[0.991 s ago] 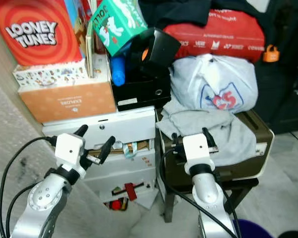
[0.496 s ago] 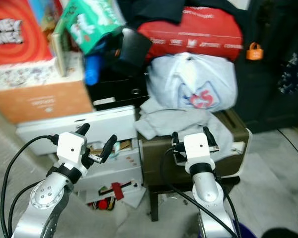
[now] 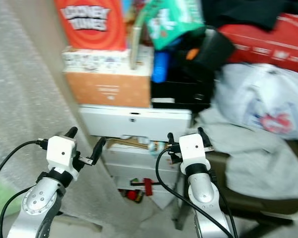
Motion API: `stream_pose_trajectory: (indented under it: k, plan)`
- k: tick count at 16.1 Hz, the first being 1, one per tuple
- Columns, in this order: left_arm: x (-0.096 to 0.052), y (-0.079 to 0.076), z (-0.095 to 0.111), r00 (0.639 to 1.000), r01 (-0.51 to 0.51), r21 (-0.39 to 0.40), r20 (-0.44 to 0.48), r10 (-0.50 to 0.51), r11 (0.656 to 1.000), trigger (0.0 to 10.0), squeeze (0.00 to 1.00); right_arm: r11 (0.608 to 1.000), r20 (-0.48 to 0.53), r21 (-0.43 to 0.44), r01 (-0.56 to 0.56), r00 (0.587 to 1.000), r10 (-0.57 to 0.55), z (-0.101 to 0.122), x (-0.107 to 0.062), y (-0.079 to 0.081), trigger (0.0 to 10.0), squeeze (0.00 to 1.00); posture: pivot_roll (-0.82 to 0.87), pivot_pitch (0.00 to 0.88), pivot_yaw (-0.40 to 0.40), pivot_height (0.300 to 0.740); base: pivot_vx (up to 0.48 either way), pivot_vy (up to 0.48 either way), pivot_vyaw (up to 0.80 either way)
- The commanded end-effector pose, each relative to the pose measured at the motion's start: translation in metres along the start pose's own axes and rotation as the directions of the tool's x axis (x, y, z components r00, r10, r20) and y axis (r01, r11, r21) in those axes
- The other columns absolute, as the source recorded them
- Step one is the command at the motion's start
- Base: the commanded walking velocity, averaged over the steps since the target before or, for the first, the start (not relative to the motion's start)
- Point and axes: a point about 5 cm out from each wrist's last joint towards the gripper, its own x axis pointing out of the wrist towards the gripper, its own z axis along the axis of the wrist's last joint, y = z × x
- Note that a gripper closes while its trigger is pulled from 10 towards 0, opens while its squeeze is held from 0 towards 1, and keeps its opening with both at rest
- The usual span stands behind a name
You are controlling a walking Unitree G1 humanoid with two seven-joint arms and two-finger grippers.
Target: Clean up the room
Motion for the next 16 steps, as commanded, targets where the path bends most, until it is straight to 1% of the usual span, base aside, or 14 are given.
stream_pose_trajectory:
  k: [1,2,6,7,9,12,13,14,15,16]
  plan:
    - [0.002,-0.003,0.005,1.0,-0.003,0.015,0.02,0.003,1.0,10.0,0.0,1.0,0.008,-0.005,0.002,1.0,-0.002,0.003,0.001,0.0,10.0,0.0,-0.08,0.035,0.025,0.74,0.0,0.0,0.54]
    - [0.002,-0.004,0.006,1.0,-0.001,0.02,0.02,0.0,1.0,10.0,0.0,1.0,0.008,-0.007,0.004,1.0,-0.004,0.004,0.001,-0.002,10.0,0.0,-0.08,0.034,0.024,0.74,0.0,0.0,0.43]
    - [-0.001,-0.003,0.004,1.0,0.011,0.025,0.005,-0.011,1.0,10.0,0.0,1.0,0.006,-0.021,0.02,1.0,-0.02,0.004,-0.007,-0.012,10.0,0.0,-0.08,0.036,0.023,0.74,0.0,0.0,0.0]
    - [0.0,-0.003,0.004,1.0,0.011,0.021,0.004,-0.011,1.0,10.0,0.0,1.0,0.004,-0.021,0.02,1.0,-0.02,0.003,-0.007,-0.012,10.0,0.0,-0.08,0.036,0.023,0.74,0.0,0.0,0.0]
    - [0.003,-0.007,0.005,1.0,0.023,0.012,0.009,-0.024,1.0,10.0,0.0,1.0,-0.001,-0.02,0.017,1.0,-0.017,0.003,-0.005,-0.011,10.0,0.0,-0.08,0.035,0.023,0.74,0.0,-0.289,-0.23]
    - [0.002,-0.005,0.005,1.0,0.025,0.016,0.007,-0.026,1.0,10.0,0.0,1.0,-0.003,-0.018,0.01,1.0,-0.01,0.003,-0.004,-0.009,10.0,0.0,-0.08,0.031,0.019,0.74,0.0,-0.289,0.0]
    - [0.002,-0.005,0.004,1.0,0.025,0.019,0.008,-0.025,1.0,10.0,0.0,1.0,-0.005,-0.018,0.007,1.0,-0.007,0.002,-0.004,-0.009,10.0,0.0,-0.08,0.031,0.019,0.74,0.0,-0.3,0.46]
    - [0.002,-0.004,0.005,1.0,0.02,0.02,0.014,-0.02,1.0,10.0,0.0,1.0,-0.006,-0.018,0.003,1.0,-0.003,0.002,-0.003,-0.009,10.0,0.0,-0.07,0.03,0.018,0.74,0.0,0.0,0.0]
    - [0.003,-0.004,0.005,1.0,0.012,-0.003,0.019,-0.012,1.0,10.0,0.0,1.0,-0.006,-0.018,0.001,1.0,-0.002,0.002,-0.003,-0.008,10.0,0.0,-0.07,0.027,0.018,0.74,0.0,0.0,0.0]
    - [0.003,-0.003,0.005,1.0,0.011,-0.003,0.018,-0.011,1.0,10.0,0.0,1.0,-0.006,-0.018,0.0,1.0,0.0,0.002,-0.003,-0.008,10.0,0.0,-0.07,0.026,0.019,0.74,0.0,0.0,0.0]
